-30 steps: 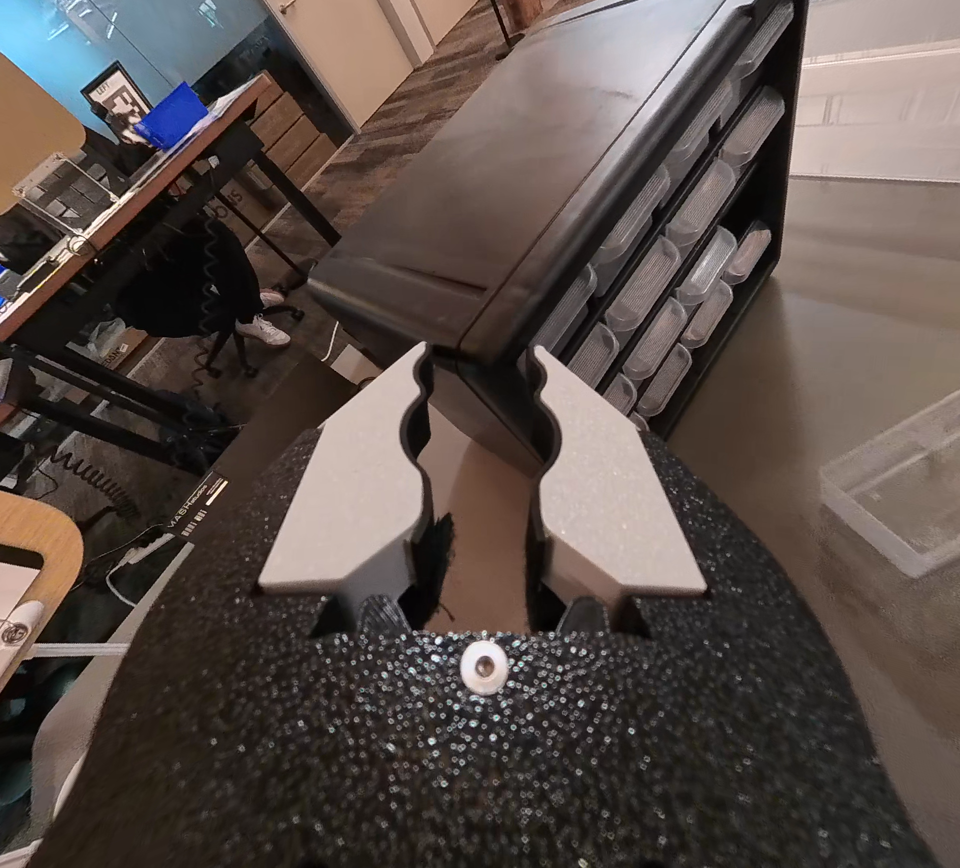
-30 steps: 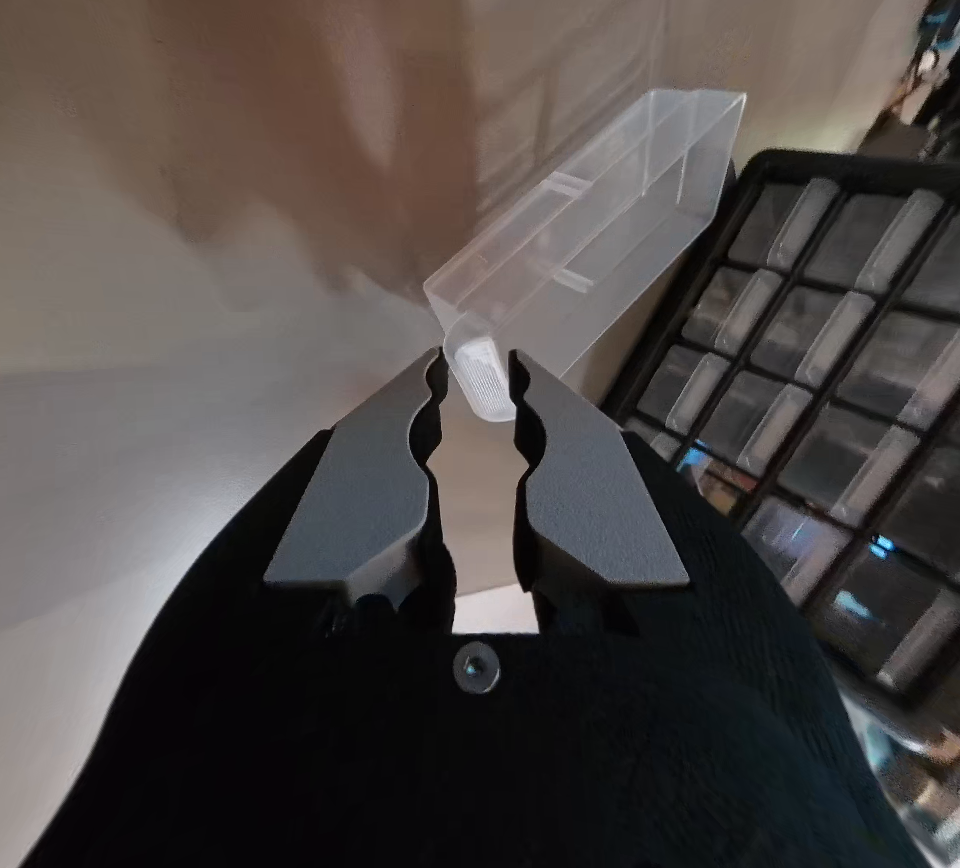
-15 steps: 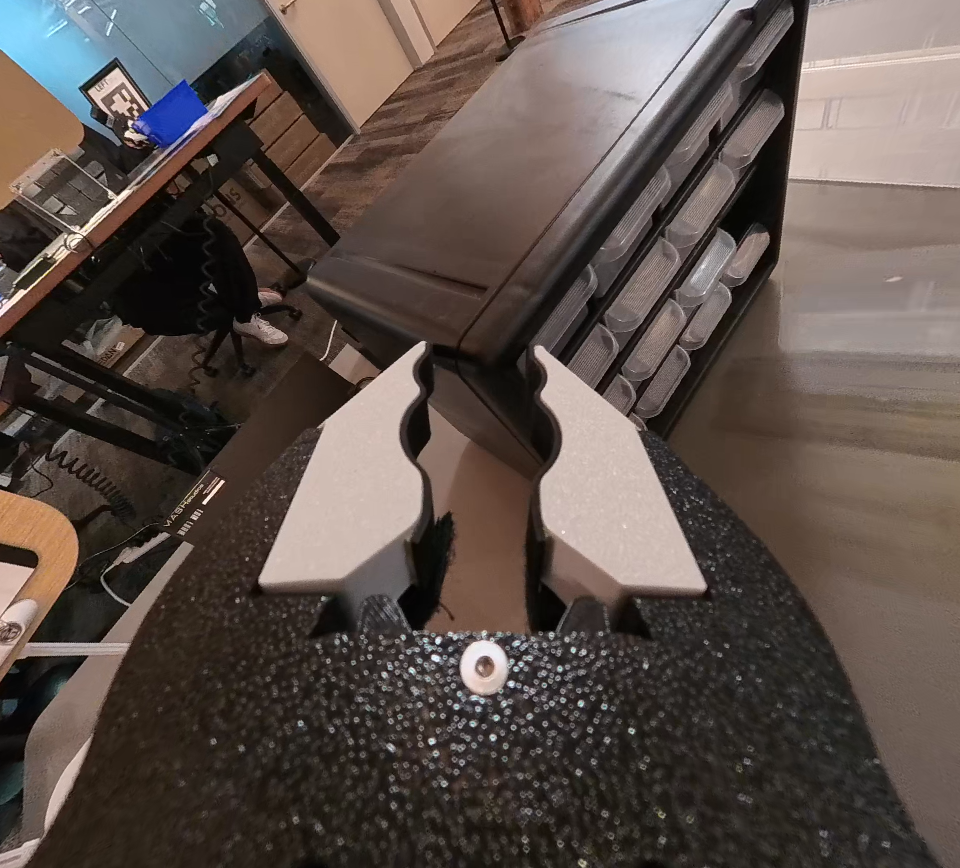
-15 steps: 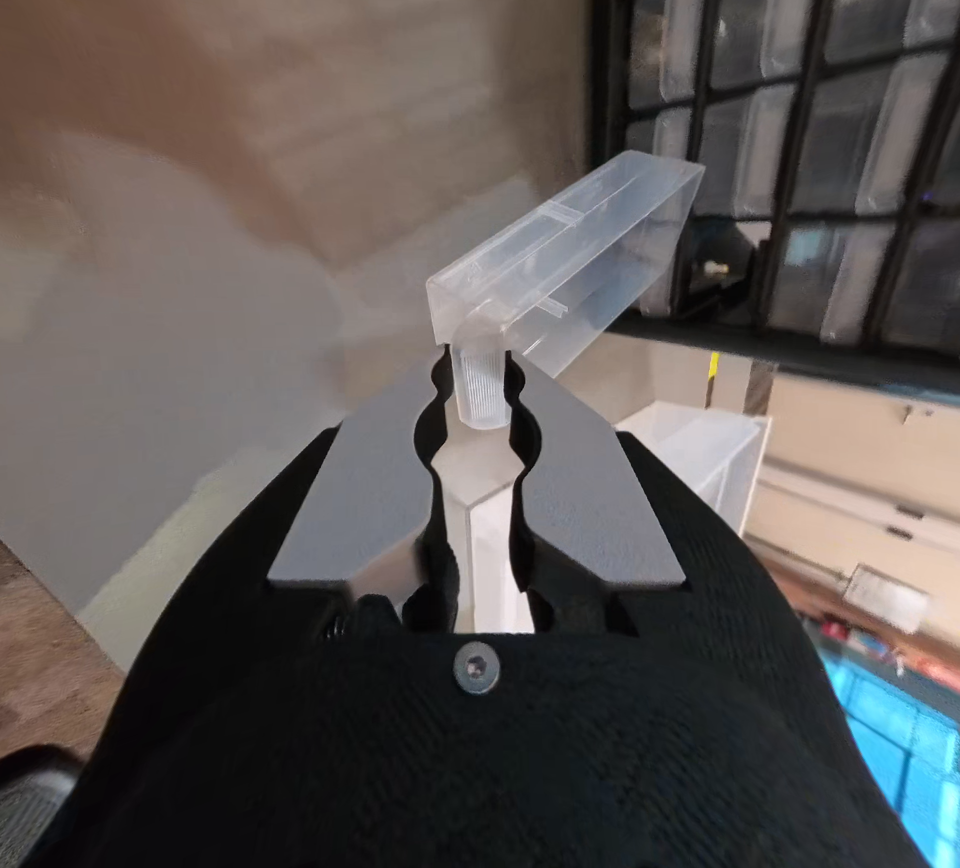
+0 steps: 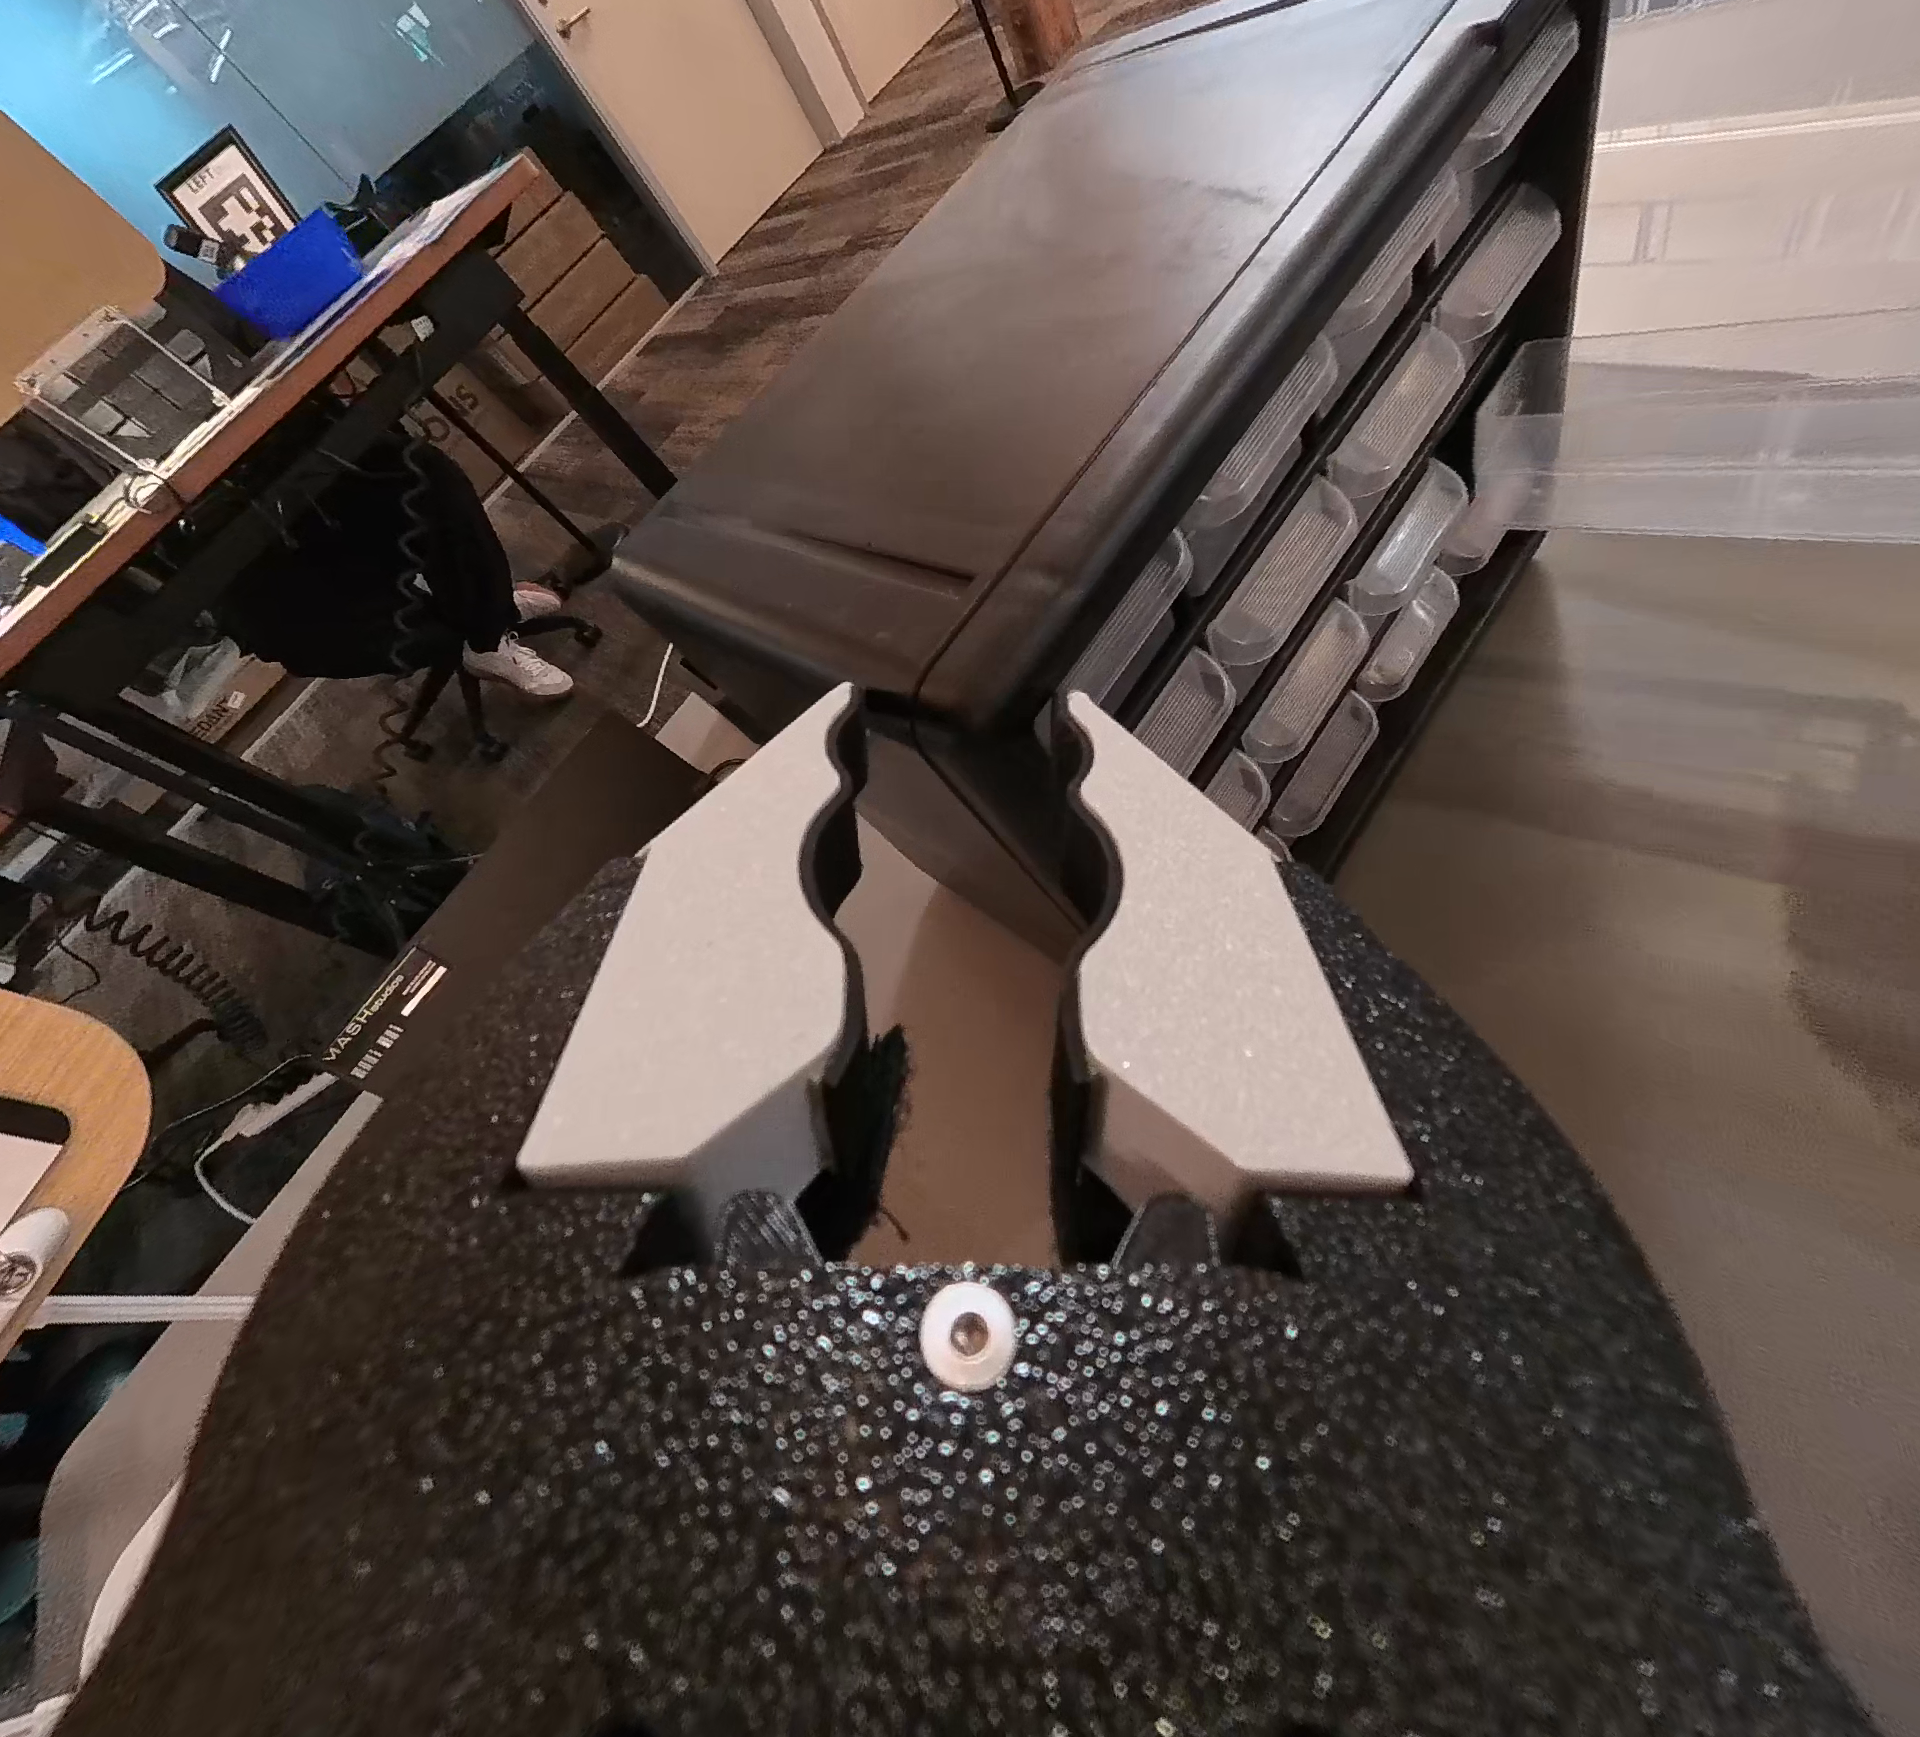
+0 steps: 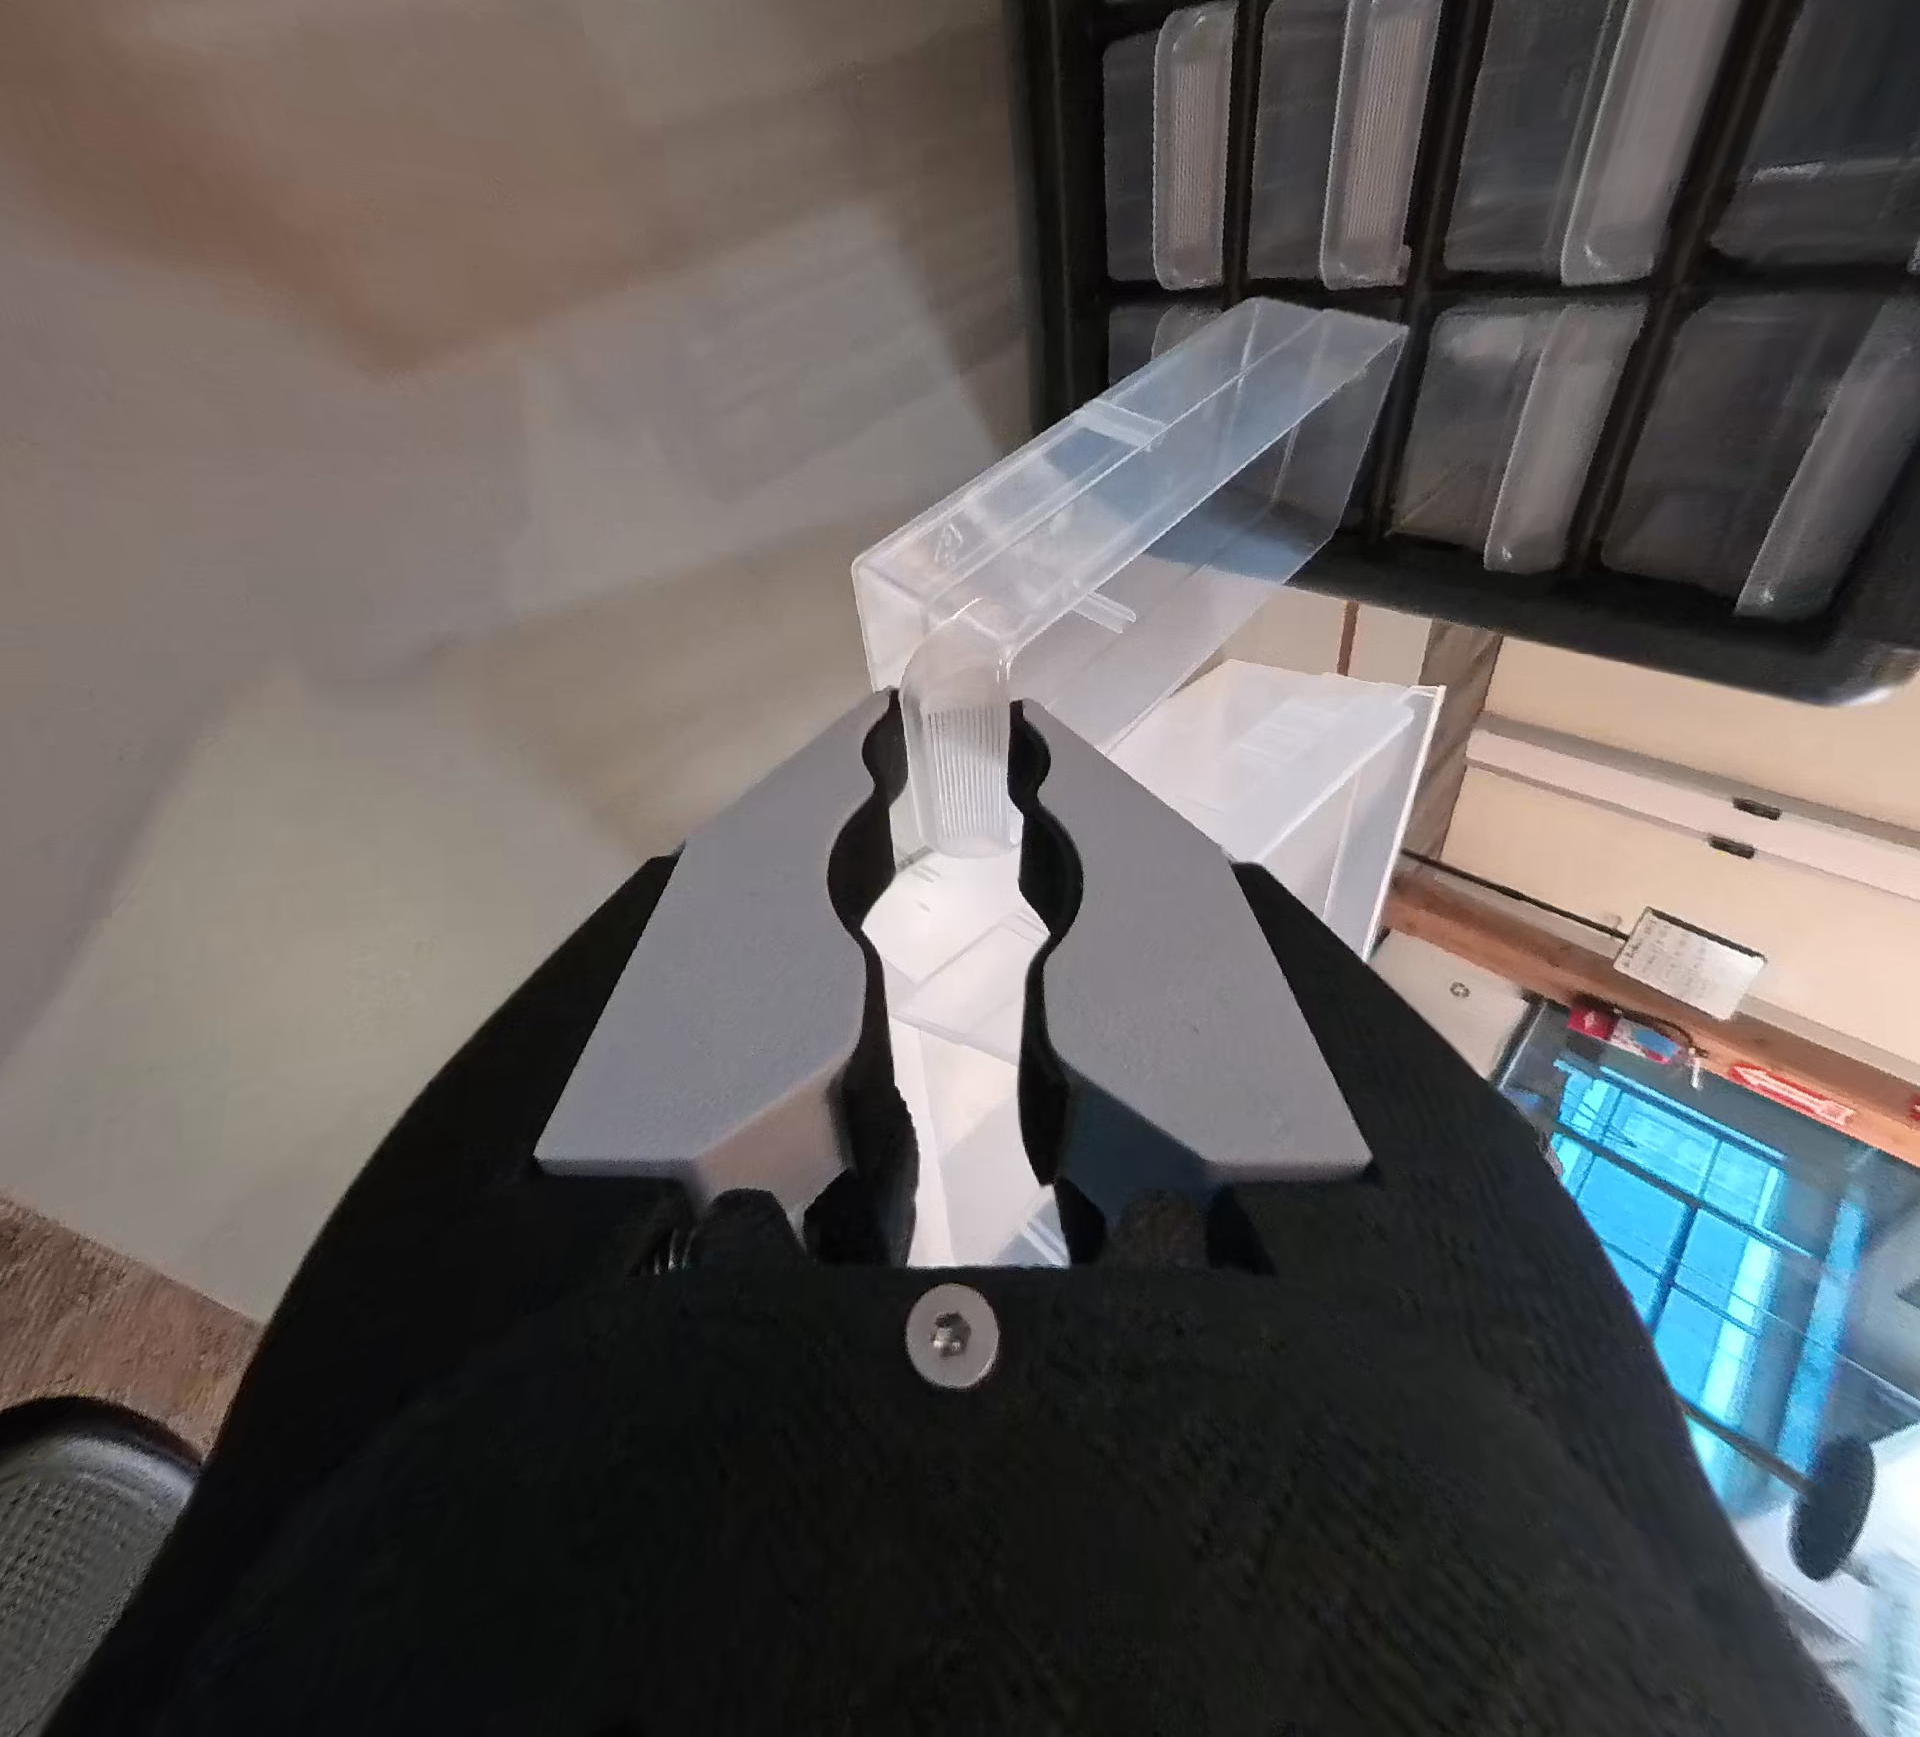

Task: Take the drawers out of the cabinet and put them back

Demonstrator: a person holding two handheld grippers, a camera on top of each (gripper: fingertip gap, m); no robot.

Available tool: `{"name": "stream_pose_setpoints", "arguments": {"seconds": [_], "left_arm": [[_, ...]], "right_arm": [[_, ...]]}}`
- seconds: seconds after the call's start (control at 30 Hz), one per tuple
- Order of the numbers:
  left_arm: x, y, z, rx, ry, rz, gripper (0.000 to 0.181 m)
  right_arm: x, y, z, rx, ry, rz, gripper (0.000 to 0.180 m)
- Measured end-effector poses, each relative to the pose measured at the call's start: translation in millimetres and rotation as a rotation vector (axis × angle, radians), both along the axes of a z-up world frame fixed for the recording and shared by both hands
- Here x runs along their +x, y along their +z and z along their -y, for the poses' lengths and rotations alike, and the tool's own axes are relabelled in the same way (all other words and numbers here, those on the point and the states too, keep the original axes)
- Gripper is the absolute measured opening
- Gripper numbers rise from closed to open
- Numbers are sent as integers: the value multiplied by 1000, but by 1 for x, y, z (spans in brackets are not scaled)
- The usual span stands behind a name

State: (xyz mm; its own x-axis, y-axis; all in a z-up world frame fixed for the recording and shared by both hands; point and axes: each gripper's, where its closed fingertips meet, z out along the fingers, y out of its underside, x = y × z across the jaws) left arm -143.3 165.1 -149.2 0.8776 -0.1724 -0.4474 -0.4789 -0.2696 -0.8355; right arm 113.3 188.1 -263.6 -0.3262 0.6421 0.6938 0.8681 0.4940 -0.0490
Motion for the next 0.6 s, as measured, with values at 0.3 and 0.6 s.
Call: {"name": "stream_pose_setpoints", "arguments": {"seconds": [0.3,0.6], "left_arm": [[1,0,0,4,-14,11,34],[1,0,1,13,-35,38,35]], "right_arm": [[-8,0,-1,-18,-43,118,18],[-13,10,-5,46,-66,159,18]]}}
